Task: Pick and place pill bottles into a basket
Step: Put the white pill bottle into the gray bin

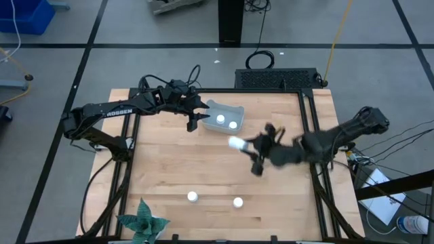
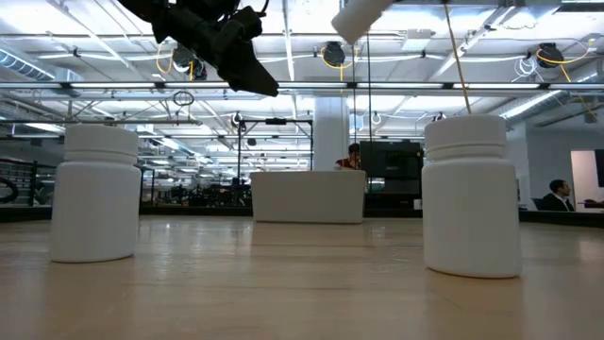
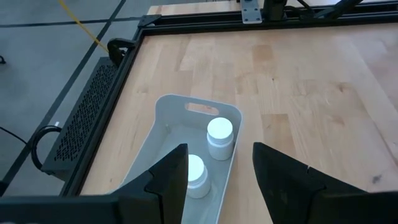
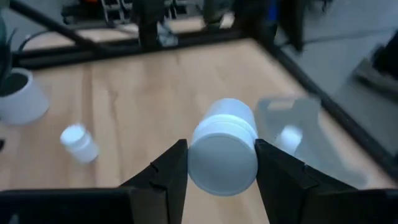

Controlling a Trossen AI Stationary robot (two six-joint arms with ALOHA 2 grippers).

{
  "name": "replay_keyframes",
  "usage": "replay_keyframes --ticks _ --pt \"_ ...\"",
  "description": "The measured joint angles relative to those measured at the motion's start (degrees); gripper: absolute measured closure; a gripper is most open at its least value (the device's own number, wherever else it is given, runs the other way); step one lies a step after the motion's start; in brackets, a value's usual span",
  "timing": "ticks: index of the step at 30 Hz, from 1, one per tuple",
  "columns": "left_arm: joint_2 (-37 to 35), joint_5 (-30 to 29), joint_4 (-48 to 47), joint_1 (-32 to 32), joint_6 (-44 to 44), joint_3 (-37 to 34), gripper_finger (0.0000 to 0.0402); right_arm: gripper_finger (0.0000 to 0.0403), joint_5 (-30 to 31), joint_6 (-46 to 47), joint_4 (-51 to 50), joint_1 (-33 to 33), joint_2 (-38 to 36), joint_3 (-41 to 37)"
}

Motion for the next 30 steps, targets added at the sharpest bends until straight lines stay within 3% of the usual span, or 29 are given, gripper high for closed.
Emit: replay_keyframes --ticks 4,8,14,21,30 --pt "0.0 0.0 -0.4 0.0 0.3 0.0 0.0218 0.0258 -12.1 -9.6 5.9 -12.2 -1.6 0.0" --pt "0.0 0.0 -0.8 0.0 0.4 0.0 0.0218 0.0258 -26.5 -12.8 9.1 -24.4 0.0 0.0" --pt "0.0 0.0 -1.4 0.0 0.9 0.0 0.0218 0.0258 -39.1 -15.2 11.2 -36.6 3.7 0.0" --pt "0.0 0.0 -1.8 0.0 1.1 0.0 0.0218 0.0258 -41.8 -18.9 3.6 -44.0 7.5 4.1" --pt "0.0 0.0 -1.8 0.0 2.2 0.0 0.0218 0.0258 -42.0 -20.3 -8.3 -45.8 12.1 8.4"
